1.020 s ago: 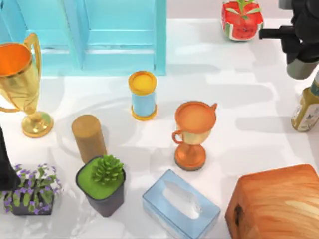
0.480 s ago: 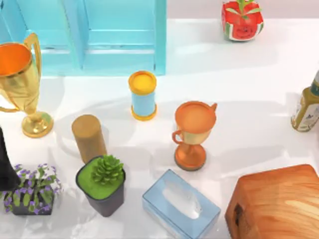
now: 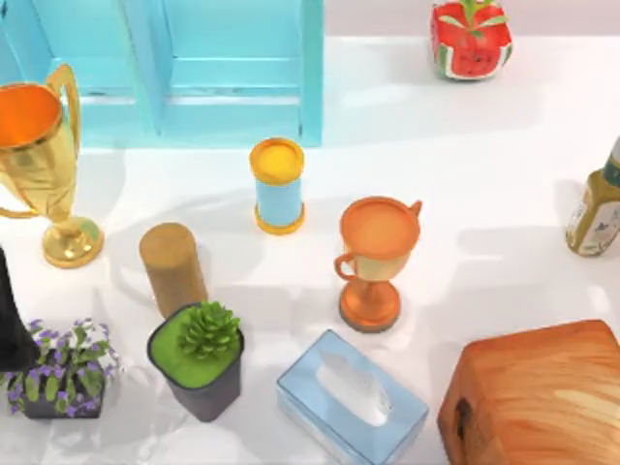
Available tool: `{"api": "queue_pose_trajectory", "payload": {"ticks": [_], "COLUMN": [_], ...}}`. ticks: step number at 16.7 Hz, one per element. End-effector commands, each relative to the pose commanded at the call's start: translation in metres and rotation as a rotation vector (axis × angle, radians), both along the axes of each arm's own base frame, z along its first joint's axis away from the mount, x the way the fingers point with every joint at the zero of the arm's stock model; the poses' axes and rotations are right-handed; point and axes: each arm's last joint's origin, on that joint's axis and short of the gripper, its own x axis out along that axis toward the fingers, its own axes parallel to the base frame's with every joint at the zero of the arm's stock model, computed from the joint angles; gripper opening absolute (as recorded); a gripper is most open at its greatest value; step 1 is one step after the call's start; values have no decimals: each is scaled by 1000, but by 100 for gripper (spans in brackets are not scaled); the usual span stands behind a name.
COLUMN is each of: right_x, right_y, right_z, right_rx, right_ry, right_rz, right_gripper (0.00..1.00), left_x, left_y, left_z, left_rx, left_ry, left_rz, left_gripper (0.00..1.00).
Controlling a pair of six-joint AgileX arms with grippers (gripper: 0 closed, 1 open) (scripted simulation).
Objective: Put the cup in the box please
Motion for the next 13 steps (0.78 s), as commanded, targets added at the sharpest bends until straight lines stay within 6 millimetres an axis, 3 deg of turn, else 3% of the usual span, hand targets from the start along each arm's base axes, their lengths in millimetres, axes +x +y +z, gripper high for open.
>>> {"api": "queue_pose_trajectory", "payload": {"ticks": [6, 13], "right_x": [2, 3], "right_y": [1, -6], "right_z": [-5, -61], "right_rx": [-1, 0], "right_ry": [2, -1], "right_rz": [5, 0], "right_gripper": [0, 0], "left_x": [0, 0], "left_y": [0, 0], "left_z": [0, 0], "left_rx": [0, 0], "left_ry": [0, 0], "left_rz": [0, 0], "left_gripper": [100, 100]}}
